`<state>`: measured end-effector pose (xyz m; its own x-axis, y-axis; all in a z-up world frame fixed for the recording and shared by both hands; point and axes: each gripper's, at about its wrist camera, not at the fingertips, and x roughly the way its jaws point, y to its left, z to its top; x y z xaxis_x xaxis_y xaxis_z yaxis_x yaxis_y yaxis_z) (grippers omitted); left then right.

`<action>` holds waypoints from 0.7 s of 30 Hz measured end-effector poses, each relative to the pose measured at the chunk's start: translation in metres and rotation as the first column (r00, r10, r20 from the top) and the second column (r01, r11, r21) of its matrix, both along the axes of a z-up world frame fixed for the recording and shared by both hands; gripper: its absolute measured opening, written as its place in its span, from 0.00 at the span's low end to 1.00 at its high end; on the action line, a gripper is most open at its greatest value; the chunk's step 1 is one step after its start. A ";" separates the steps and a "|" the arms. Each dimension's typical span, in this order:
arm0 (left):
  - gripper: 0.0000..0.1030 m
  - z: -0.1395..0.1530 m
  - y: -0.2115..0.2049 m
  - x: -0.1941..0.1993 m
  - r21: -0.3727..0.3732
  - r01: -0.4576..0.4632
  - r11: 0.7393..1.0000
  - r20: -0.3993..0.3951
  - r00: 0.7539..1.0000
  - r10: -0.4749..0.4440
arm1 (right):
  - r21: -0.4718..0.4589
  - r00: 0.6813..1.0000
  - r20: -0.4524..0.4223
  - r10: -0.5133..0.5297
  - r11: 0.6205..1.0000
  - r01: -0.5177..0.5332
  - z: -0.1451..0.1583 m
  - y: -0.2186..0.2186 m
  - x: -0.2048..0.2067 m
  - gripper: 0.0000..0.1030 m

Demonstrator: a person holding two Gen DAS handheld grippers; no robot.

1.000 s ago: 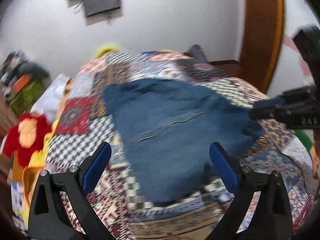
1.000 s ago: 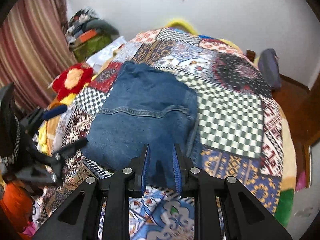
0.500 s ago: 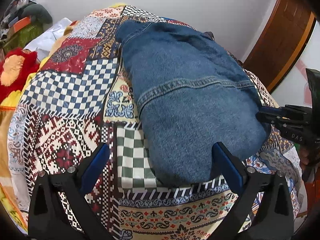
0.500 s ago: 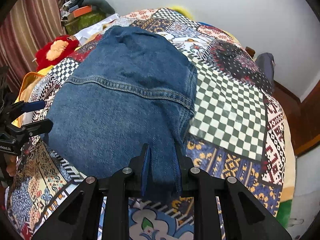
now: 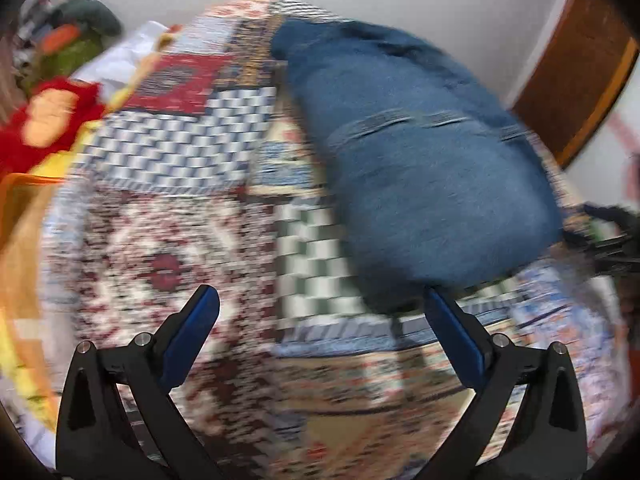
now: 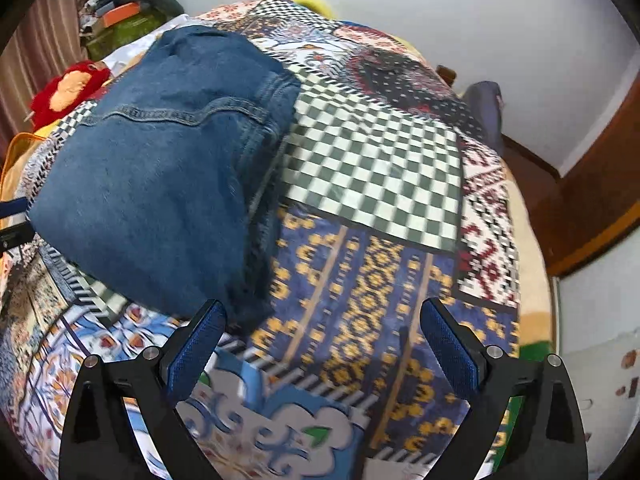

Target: Fold large clothes

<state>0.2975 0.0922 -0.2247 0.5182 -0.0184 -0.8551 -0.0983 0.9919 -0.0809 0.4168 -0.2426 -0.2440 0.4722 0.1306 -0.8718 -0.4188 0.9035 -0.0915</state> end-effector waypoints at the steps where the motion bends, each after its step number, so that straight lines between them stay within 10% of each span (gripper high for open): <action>1: 1.00 0.002 0.004 -0.002 0.036 -0.011 0.999 0.001 1.000 0.011 | -0.002 1.000 0.012 -0.002 1.000 0.002 0.003 -0.003 -0.001 0.94; 12: 1.00 0.057 0.061 0.020 -0.108 -0.116 0.987 0.124 0.984 0.129 | 0.290 1.000 0.008 0.027 0.957 -0.028 0.061 0.011 0.027 0.95; 21: 1.00 0.038 0.051 0.083 -0.287 -0.044 0.957 0.062 0.996 0.064 | 0.384 0.979 -0.191 0.071 0.923 0.008 0.026 0.037 0.086 0.95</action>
<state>0.3804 0.1436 -0.1863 0.5833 -0.2267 -0.7800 -0.1349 0.9199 -0.3683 0.5027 -0.2053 -0.2182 0.2860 0.4832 -0.8275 -0.4212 0.8390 0.3444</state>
